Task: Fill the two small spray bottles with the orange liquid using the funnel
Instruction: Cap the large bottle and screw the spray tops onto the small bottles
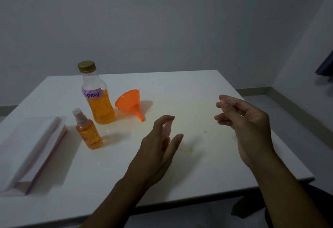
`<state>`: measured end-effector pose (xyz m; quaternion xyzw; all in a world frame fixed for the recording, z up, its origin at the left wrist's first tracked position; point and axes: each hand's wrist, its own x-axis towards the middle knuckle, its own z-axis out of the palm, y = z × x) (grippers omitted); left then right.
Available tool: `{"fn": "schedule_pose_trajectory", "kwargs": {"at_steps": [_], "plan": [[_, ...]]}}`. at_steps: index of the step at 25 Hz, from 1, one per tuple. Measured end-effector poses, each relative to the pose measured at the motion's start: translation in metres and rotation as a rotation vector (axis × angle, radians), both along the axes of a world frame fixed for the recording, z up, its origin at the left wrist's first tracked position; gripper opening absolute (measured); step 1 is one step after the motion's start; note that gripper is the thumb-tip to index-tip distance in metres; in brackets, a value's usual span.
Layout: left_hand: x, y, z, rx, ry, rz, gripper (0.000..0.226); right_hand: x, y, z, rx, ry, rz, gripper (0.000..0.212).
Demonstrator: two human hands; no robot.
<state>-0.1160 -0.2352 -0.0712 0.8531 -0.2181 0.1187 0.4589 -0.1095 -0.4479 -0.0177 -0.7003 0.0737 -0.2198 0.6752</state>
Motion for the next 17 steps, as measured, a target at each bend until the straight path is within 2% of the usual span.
{"fn": "schedule_pose_trajectory", "kwargs": {"at_steps": [6,11,17], "plan": [[0.006,-0.008,-0.007,0.066,0.064,0.047,0.026,0.002,-0.001,-0.001,-0.008,0.002,-0.015,0.020],[0.012,-0.011,-0.010,0.081,0.039,0.131,0.018,0.001,-0.001,-0.001,-0.015,-0.002,-0.016,0.017],[0.011,-0.007,-0.009,0.117,0.088,0.157,0.030,0.000,0.003,-0.003,-0.073,0.007,0.030,0.016]]}}
